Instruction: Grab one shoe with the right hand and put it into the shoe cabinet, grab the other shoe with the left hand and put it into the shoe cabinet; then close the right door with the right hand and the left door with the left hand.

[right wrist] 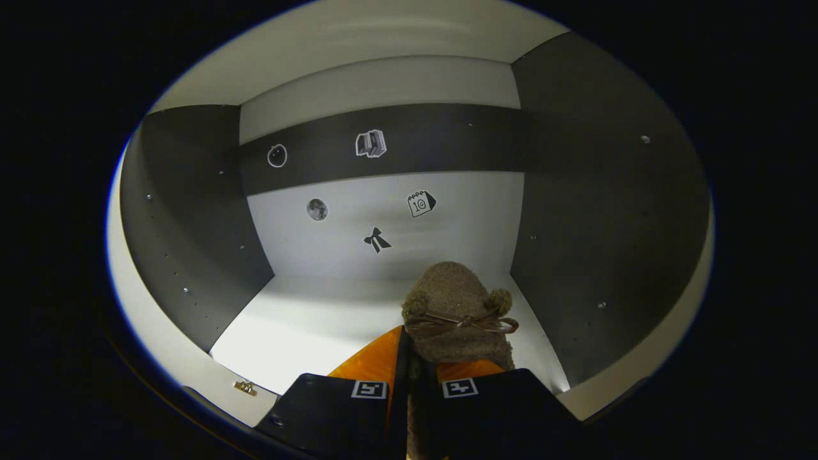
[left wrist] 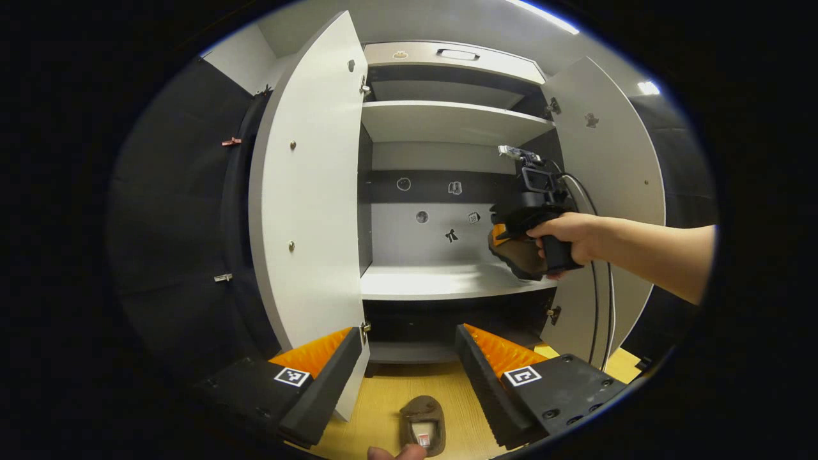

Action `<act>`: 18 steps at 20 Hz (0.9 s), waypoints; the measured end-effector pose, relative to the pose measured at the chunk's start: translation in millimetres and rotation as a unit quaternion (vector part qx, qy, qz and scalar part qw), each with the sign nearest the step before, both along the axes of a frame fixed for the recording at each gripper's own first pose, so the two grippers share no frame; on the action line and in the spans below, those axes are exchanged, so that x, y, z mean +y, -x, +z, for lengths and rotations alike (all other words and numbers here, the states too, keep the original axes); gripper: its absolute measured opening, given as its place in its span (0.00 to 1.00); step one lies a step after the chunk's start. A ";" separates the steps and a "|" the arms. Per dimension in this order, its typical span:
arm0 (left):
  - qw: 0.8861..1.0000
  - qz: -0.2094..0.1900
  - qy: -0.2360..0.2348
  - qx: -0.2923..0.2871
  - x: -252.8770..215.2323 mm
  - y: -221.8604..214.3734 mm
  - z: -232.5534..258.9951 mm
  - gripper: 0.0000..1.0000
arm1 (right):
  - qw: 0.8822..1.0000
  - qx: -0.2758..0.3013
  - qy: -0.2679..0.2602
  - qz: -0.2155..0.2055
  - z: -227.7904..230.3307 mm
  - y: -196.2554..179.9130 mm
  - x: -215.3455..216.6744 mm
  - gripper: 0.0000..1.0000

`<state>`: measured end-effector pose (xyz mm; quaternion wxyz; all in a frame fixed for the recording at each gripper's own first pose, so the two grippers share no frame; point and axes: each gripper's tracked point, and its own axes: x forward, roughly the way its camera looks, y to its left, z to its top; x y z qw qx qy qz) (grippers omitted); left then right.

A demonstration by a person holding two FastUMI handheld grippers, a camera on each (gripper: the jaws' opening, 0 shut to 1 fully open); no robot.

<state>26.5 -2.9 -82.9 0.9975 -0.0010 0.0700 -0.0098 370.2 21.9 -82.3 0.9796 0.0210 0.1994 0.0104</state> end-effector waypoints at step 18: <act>1.000 0.013 0.004 0.028 5.5 -1.4 -24.2 0.95 | 0.999 0.041 0.019 0.010 -43.8 -23.1 11.4 0.76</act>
